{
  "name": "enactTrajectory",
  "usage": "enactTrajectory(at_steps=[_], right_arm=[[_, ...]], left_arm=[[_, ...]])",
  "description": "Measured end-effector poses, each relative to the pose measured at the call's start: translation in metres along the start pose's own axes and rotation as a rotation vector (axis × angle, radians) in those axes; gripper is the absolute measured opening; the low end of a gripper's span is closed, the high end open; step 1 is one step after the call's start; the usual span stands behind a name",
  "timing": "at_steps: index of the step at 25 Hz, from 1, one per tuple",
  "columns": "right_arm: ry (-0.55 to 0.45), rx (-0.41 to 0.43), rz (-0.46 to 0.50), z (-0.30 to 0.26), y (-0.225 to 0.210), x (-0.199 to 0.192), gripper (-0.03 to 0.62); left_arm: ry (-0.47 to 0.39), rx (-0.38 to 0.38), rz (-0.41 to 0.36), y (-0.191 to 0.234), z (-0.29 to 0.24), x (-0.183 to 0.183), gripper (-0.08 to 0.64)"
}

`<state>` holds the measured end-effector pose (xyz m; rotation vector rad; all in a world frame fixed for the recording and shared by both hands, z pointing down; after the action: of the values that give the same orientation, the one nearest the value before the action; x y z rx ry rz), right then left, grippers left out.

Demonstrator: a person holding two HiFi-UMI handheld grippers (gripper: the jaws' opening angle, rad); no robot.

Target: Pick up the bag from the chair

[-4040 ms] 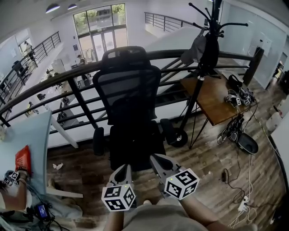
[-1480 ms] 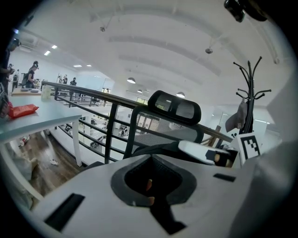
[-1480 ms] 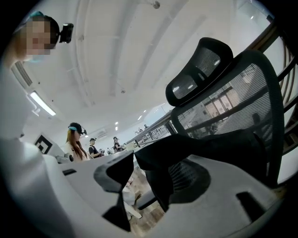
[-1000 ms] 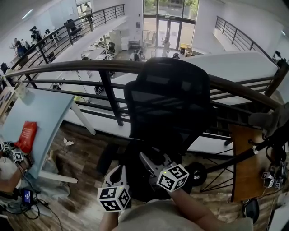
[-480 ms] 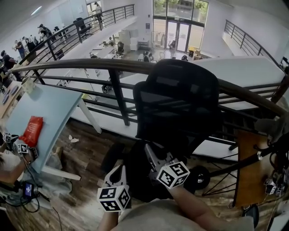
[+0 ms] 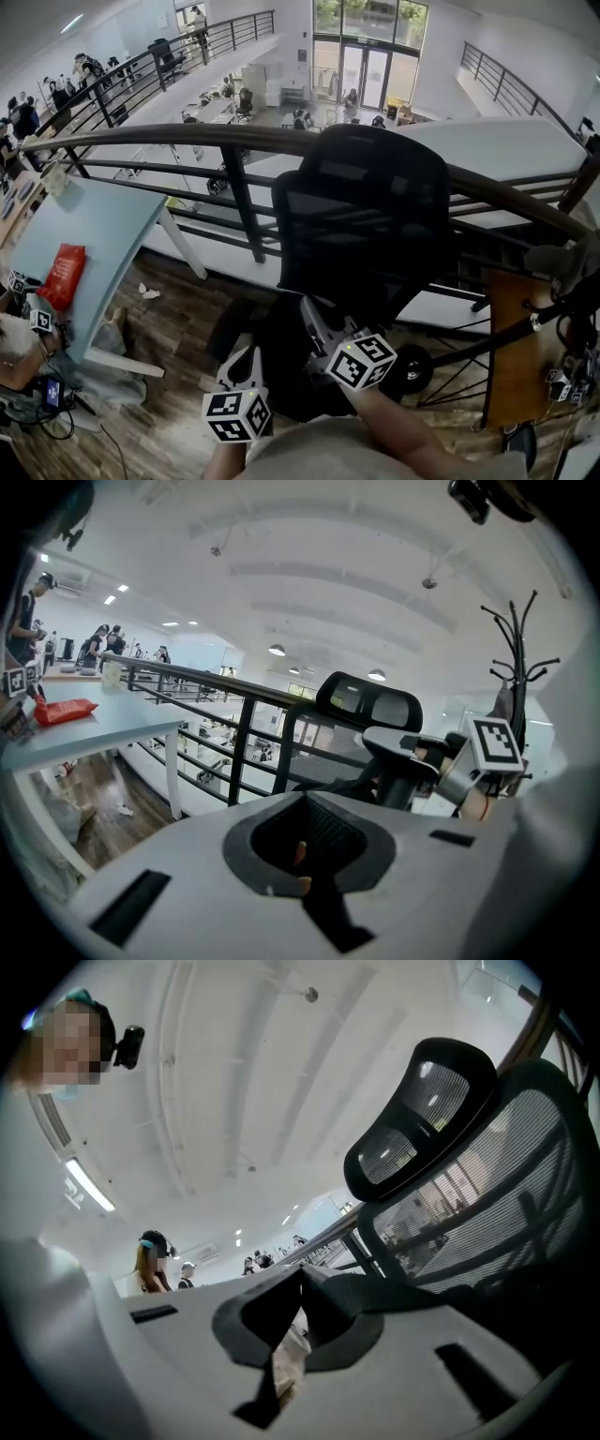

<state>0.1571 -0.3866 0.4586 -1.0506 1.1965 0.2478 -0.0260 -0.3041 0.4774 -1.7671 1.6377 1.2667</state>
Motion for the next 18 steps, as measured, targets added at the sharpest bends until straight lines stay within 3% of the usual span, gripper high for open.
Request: enactTrajectory(at_steps=[18], right_arm=[[0.006,0.059,0.008,0.036,0.032,0.009,0.002]], left_arm=[[-0.034,-0.033,-0.021,-0.014,0.011,-0.004,0.003]])
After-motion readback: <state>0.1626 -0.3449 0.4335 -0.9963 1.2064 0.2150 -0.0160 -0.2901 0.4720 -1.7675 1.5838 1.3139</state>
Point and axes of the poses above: the fingertips, and each gripper's own axes: z backward along the fingers, y to its left, x out of its top, the point moved 8 cm from there along z, backward along the fingers, and after that the axes turned 6 degrees about y, right-handed, at the moved point
